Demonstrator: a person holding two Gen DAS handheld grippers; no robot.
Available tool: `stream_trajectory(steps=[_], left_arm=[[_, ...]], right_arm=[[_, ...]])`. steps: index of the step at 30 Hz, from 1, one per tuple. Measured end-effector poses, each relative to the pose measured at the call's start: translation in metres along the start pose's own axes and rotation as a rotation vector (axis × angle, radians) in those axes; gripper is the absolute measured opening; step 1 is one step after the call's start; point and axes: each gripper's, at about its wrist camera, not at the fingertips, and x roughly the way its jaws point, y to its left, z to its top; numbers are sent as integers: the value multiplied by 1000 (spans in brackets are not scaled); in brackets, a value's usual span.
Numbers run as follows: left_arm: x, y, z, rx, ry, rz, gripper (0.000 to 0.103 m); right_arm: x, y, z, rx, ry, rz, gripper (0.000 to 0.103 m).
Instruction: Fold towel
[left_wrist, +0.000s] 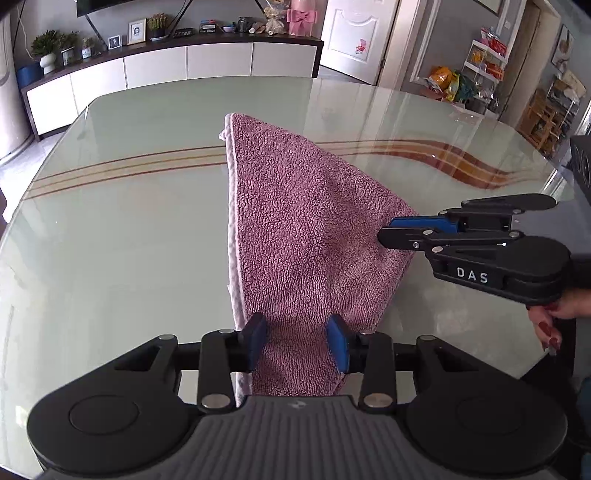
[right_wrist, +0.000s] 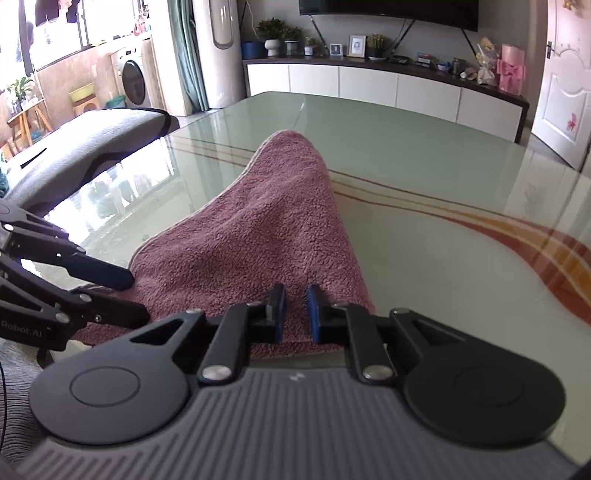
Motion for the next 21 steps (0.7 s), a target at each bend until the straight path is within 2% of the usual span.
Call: stream_trajectory(steps=[5,10,17,21], left_arm=[[18,-9,18,-44,-9,-5,42],[34,-24,37,-70,-10,23,43],[40,-33,42,-78,-15,59,47],[32,-31,40,-110,-19,58,52]], right_arm=[[11,-19,8,-17,-3,-28,12],[27,-41,19,-21,-7,-66,12],[31,-40,17,-25,-28,-93,12],[17,-37,14,11,-51,-94,19]])
